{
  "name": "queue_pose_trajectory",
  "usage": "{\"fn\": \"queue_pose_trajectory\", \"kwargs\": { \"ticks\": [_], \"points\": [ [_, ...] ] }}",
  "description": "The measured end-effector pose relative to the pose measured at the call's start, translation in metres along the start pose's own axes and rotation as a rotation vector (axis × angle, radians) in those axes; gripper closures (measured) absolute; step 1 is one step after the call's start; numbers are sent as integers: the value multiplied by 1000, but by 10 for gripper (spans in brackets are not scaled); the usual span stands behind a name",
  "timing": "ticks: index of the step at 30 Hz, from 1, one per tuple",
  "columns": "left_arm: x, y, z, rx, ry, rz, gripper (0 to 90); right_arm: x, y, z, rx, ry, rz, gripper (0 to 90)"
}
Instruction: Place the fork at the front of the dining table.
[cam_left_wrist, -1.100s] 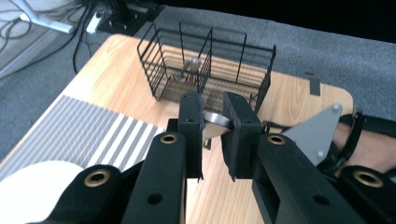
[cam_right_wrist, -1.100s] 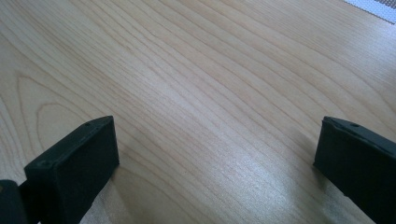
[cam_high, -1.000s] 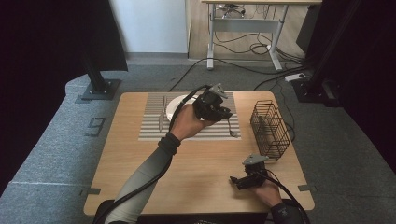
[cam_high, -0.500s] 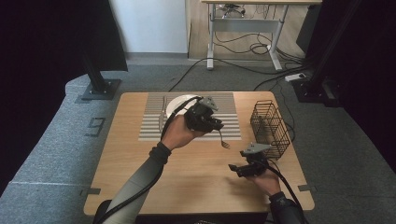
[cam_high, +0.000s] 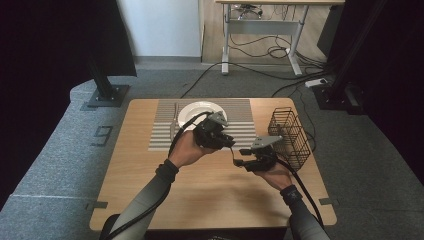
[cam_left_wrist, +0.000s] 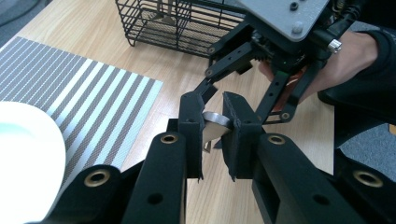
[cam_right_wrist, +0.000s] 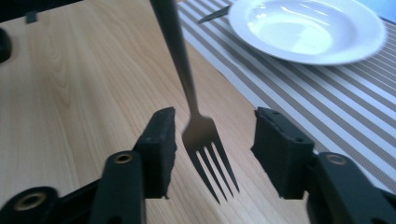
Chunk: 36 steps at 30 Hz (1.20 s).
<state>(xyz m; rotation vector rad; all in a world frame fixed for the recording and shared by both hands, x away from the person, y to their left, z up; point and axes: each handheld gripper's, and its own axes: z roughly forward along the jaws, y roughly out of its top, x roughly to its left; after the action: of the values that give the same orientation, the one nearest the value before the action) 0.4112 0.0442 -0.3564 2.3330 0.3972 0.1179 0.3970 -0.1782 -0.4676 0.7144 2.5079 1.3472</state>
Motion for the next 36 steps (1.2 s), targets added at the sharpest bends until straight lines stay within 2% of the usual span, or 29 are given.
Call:
{"fn": "queue_pose_trajectory", "kwargs": {
  "ticks": [1, 2, 5, 10, 16, 18, 22, 27, 29, 30, 31, 33, 35, 36],
  "points": [
    [0, 0, 0, 0, 0, 0, 783, 0, 0, 0, 0, 0, 0, 506],
    [0, -1, 0, -3, -2, -1, 783, 1, 4, 5, 11, 17, -30, 542],
    [-1, -2, 1, 0, -5, 2, 783, 1, 7, 7, 10, 36, -48, 591],
    [-1, -3, 1, 2, -15, 10, 782, 4, 10, 11, -20, 70, -78, 710],
    [-1, -5, 2, 4, -19, 12, 783, 6, 11, 10, -33, 72, -105, 767],
    [-1, -5, 2, 3, -20, 10, 783, 7, 10, 10, -30, 81, -110, 819],
    [1, -7, 1, -3, -25, -1, 782, 9, 10, 9, -34, 70, -130, 833],
    [5, -13, 1, -33, -25, -13, 769, 11, 10, 10, -35, 61, -140, 843],
    [6, -15, 0, -43, 0, -8, 723, 11, 9, 10, -34, 56, -138, 847],
    [6, -15, 0, -43, 0, -8, 683, 11, 9, 11, -31, 51, -132, 847],
    [6, -17, 0, -51, 10, -9, 683, 11, 9, 11, -31, 51, -132, 847],
    [7, -20, -3, -82, 45, -13, 565, 10, 7, 12, -15, 37, -122, 848],
    [7, -22, -4, -93, 56, -16, 488, 10, 6, 12, -8, 26, -117, 847],
    [6, -23, -6, -102, 66, -15, 488, 10, 6, 12, -8, 26, -117, 847]
  ]
}}
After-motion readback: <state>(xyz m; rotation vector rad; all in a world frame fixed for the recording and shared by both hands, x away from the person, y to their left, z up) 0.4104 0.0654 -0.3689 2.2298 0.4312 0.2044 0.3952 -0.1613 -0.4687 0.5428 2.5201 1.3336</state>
